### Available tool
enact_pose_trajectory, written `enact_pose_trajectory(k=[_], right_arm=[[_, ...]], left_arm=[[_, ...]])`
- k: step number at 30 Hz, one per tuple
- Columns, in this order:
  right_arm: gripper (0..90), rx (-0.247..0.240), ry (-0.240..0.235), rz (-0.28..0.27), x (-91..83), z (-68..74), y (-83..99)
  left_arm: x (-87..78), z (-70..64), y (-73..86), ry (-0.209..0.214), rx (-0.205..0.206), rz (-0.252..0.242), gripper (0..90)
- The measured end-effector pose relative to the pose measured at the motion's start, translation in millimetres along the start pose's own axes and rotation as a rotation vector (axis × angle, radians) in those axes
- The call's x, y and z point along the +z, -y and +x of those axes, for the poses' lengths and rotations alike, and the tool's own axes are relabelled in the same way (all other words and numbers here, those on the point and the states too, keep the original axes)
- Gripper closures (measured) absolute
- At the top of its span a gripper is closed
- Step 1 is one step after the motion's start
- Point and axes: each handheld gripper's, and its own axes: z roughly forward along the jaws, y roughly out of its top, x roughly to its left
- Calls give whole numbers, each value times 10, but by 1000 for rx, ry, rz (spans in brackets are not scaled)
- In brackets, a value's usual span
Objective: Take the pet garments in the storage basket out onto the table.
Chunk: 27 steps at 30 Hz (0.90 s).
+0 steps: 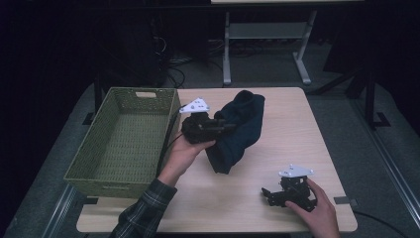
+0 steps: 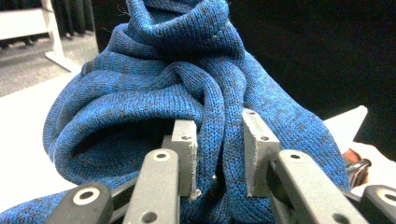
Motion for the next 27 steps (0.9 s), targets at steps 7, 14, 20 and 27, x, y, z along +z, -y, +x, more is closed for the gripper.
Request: enact_pose_trajectory(k=[7,14,20,27], right_arm=[[0,0,0,-1,1,0,0],[0,-2,0,-1,1,-1,1],[0,1,0,1,0,1,1],[0,1,0,2,-1,1,1]], left_arm=[[311,-6,133,-3,4,62,698],[540,-7,219,-14,4,95,697],[742,14,311,-29,16,141,697],[989,49,447,-41,16,197,695]])
